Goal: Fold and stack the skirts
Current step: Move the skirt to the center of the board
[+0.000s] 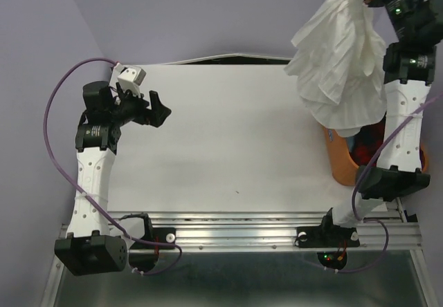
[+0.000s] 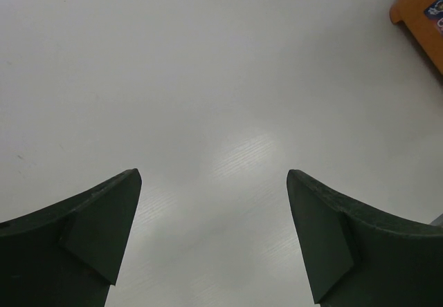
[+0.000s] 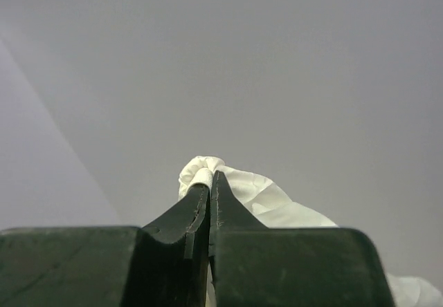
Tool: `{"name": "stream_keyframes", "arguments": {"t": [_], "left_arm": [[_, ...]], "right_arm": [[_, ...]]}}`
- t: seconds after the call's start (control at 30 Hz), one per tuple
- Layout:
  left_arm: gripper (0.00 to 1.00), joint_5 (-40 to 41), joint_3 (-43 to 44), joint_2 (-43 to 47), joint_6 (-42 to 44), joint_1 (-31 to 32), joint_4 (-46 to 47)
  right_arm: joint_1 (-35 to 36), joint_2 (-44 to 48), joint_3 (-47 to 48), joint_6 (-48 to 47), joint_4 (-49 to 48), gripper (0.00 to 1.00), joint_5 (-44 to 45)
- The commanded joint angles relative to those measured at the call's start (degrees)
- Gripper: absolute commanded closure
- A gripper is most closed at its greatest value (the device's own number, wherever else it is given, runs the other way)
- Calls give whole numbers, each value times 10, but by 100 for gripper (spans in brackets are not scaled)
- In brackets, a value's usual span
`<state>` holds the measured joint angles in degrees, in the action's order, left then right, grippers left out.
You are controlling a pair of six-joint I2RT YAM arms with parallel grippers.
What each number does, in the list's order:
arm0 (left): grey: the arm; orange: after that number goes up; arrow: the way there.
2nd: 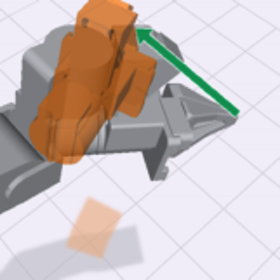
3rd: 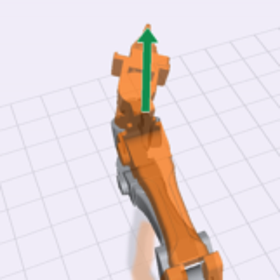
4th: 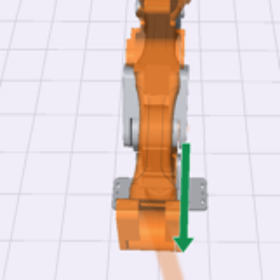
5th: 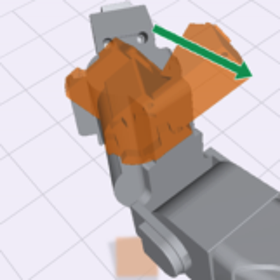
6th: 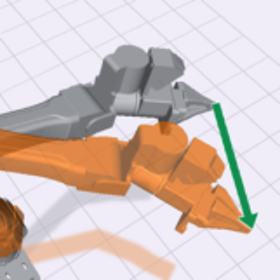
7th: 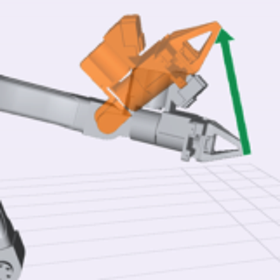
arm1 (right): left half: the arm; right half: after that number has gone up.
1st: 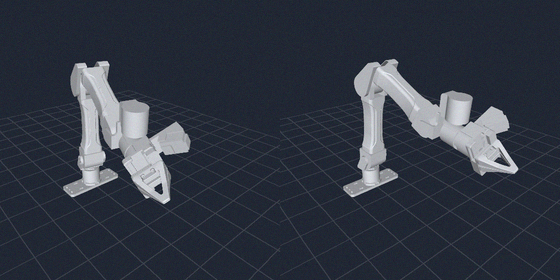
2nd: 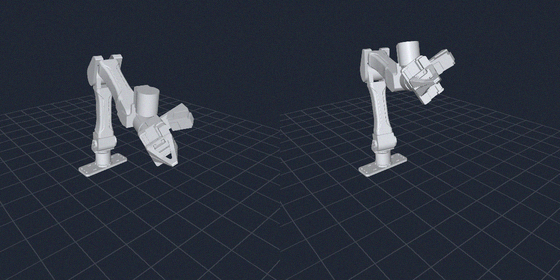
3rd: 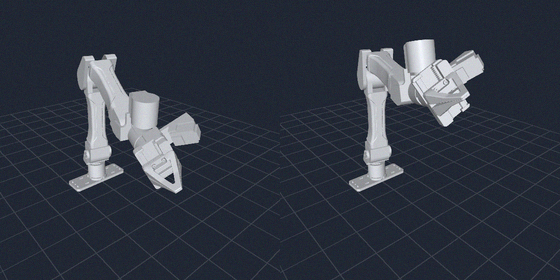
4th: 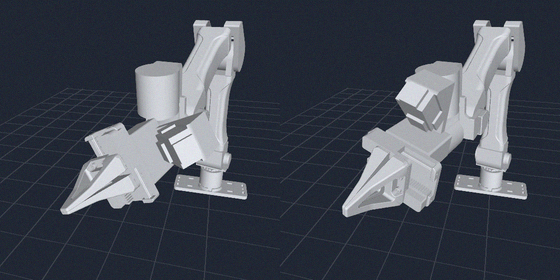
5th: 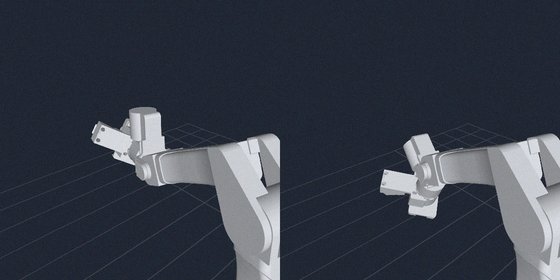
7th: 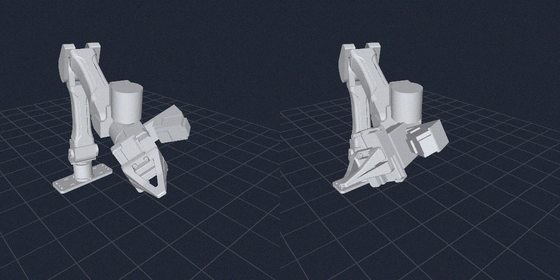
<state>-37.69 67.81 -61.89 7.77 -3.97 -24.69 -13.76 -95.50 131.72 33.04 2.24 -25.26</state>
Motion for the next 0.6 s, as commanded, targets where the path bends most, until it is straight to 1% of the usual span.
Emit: {"name": "stream_keyframes", "arguments": {"t": [0.0, 0.03, 0.13, 0.17, 0.2, 0.23, 0.3, 0.33, 0.37, 0.43, 0.47, 0.53, 0.57], "left_arm": [[1, -35, 39, 4, -3, -5, 22], [2, -36, 44, 5, -3, -5, 19], [2, -44, 54, 5, 4, -9, 12], [1, -48, 55, 5, 10, -10, 10], [1, -50, 56, 6, 12, -10, 9], [2, -50, 54, 7, 14, -11, 7], [2, -57, 49, 7, 26, -12, 3], [2, -57, 43, 6, 30, -13, -3], [3, -55, 39, 6, 35, -13, -5], [3, -49, 26, 5, 49, -14, -13], [3, -44, 22, 5, 54, -16, -16], [3, -39, 8, 3, 63, -20, -24], [4, -37, 3, 1, 69, -23, -26]], "right_arm": [[127, 35, -80, -50, -47, 99, -12], [180, 38, -98, -84, -37, 99, 3], [253, 43, -169, -141, -26, 99, 33], [295, 43, -190, -148, -24, 99, 39], [318, 43, -212, -159, -24, 99, 43], [358, 39, -257, -179, -24, 99, 55], [392, 34, -304, -198, -24, 99, 65], [410, 24, -351, -215, -27, 99, 73], [438, 18, -375, -223, -33, 99, 76], [461, 2, -419, -233, -43, 99, 80], [482, -21, -451, -235, -51, 99, 79], [501, -52, -471, -235, -56, 99, 76], [509, -85, -481, -231, -60, 99, 72]]}}
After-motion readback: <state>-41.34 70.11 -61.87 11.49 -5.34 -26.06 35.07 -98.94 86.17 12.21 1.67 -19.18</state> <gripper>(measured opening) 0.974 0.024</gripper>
